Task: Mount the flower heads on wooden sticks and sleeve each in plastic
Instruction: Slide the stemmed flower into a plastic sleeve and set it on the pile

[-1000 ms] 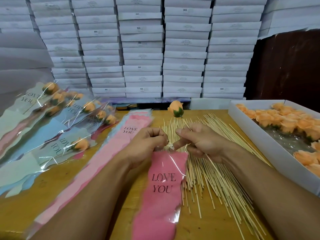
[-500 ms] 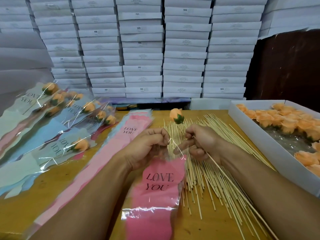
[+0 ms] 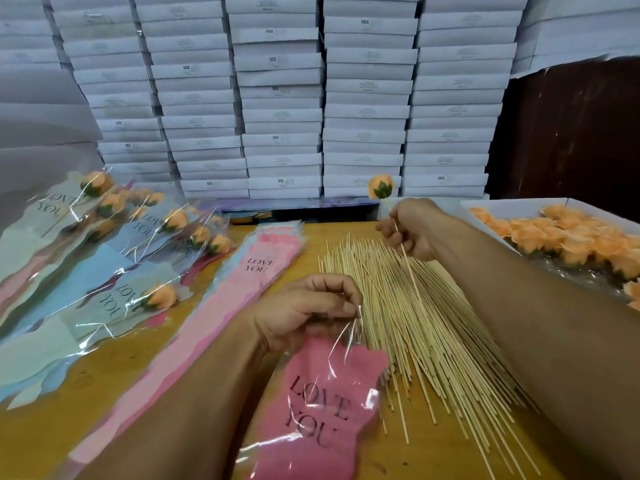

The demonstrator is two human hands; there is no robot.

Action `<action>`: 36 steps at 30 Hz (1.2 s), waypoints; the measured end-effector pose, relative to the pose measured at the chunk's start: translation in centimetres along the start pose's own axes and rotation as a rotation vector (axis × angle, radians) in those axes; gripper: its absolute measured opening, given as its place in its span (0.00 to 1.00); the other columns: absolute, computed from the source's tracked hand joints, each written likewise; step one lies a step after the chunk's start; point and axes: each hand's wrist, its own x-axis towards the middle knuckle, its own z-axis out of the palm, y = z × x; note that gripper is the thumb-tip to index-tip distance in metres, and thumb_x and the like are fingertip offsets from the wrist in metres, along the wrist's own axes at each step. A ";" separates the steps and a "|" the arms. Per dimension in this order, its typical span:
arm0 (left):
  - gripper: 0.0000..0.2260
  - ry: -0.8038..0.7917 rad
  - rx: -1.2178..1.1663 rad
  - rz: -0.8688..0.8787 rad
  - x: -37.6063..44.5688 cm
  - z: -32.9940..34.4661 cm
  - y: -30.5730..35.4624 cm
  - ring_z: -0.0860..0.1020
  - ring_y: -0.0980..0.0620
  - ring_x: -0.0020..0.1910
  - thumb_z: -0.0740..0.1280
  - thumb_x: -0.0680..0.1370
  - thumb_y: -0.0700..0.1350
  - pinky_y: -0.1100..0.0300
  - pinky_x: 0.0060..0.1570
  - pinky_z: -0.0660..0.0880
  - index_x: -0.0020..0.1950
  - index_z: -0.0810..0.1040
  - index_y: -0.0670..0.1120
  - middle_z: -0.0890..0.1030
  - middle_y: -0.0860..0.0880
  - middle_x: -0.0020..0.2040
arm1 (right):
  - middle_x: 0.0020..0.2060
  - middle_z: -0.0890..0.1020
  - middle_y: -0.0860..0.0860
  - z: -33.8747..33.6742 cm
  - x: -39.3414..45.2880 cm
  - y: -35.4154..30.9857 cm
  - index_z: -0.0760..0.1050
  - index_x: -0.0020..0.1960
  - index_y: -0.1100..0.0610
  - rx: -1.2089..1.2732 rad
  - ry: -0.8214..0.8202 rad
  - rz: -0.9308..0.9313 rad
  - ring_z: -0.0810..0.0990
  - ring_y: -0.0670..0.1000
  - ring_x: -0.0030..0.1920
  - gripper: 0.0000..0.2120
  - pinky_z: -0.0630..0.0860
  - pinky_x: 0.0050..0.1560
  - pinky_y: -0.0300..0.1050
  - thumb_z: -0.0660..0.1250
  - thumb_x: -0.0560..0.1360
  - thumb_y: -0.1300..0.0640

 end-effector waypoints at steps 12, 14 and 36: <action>0.02 0.000 0.050 -0.020 0.1 -0.3 -0.2 0.67 0.51 0.31 0.72 0.67 0.43 0.67 0.23 0.57 0.39 0.83 0.48 0.78 0.48 0.32 | 0.36 0.78 0.56 1.4 1.6 -1.5 0.73 0.65 0.67 0.115 0.077 -0.077 0.72 0.46 0.24 0.16 0.65 0.21 0.35 0.53 0.81 0.71; 0.02 0.000 0.058 -0.017 0.2 -0.5 -0.3 0.63 0.52 0.31 0.72 0.68 0.43 0.66 0.24 0.56 0.39 0.83 0.48 0.79 0.49 0.32 | 0.37 0.78 0.56 1.5 1.4 -1.1 0.74 0.62 0.68 0.127 0.055 -0.063 0.73 0.45 0.21 0.15 0.65 0.20 0.35 0.52 0.80 0.71; 0.04 0.259 0.034 0.105 0.7 -0.6 -0.2 0.65 0.57 0.26 0.70 0.72 0.35 0.68 0.25 0.61 0.39 0.80 0.42 0.71 0.46 0.33 | 0.40 0.85 0.50 3.7 -8.0 4.0 0.80 0.49 0.55 0.029 -0.233 -0.184 0.80 0.49 0.41 0.06 0.67 0.31 0.41 0.65 0.81 0.61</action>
